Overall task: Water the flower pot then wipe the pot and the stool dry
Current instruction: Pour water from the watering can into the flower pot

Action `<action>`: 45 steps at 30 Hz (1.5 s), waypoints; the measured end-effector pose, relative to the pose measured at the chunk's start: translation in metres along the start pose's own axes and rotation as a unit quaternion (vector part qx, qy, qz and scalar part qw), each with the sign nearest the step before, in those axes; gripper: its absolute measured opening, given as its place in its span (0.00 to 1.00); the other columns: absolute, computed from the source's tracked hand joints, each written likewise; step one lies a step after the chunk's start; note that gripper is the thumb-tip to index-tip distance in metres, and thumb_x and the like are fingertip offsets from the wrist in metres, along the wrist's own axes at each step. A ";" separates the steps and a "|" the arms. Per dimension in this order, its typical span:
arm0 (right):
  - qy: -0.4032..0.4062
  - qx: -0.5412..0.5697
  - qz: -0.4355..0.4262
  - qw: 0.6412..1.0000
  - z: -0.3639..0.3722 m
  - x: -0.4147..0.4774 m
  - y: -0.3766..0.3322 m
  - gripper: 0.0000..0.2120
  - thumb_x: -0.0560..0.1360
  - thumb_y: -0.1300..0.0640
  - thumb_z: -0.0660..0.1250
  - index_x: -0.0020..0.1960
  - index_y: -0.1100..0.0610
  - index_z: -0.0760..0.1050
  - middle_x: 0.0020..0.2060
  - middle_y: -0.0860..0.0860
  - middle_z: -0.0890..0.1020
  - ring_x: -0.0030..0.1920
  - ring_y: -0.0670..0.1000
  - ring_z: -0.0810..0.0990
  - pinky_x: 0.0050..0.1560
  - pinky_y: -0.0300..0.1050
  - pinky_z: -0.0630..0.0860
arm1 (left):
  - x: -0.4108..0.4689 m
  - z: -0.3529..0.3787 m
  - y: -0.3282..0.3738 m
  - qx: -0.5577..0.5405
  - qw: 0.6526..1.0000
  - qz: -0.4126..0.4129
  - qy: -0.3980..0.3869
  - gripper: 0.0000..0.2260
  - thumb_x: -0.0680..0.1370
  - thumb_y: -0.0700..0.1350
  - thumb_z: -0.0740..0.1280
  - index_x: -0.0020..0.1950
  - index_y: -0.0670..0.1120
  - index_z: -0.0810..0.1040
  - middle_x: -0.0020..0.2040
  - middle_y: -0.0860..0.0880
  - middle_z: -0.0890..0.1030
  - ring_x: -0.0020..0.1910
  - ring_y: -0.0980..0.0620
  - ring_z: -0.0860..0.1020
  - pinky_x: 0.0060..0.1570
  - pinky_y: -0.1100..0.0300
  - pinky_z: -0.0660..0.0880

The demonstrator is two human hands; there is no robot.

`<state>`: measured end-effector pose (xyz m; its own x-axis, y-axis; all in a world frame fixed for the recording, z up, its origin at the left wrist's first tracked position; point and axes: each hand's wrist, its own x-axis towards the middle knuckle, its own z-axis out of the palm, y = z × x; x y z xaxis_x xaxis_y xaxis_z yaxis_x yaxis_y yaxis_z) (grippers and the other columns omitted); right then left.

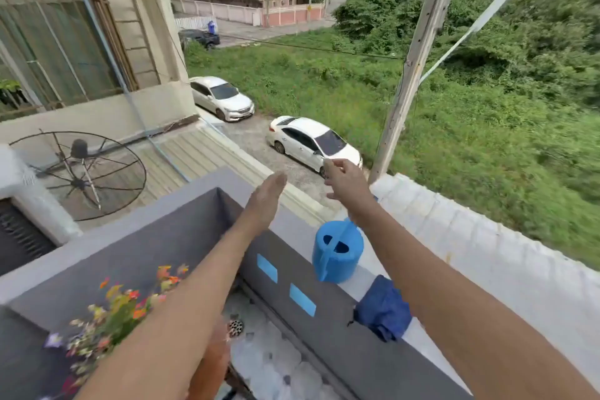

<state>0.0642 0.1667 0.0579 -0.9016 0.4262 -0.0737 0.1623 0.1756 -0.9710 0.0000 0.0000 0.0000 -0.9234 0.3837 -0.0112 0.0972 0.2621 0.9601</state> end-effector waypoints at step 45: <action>-0.306 -0.128 0.052 0.942 0.023 -0.077 0.073 0.15 0.79 0.53 0.63 0.38 0.61 0.71 0.24 0.54 0.75 0.22 0.52 0.73 0.32 0.48 0.75 | -0.144 0.086 -0.101 -0.067 0.967 -0.085 0.232 0.21 0.79 0.63 0.56 0.69 0.58 0.68 0.61 0.57 0.78 0.59 0.59 0.77 0.55 0.62 0.75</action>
<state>0.1361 0.1265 -0.0130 -0.9250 -0.1246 -0.3590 0.2835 0.4029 -0.8702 0.1551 -0.0051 -0.1193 -0.9920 -0.1011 -0.0761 -0.0915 0.1577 0.9832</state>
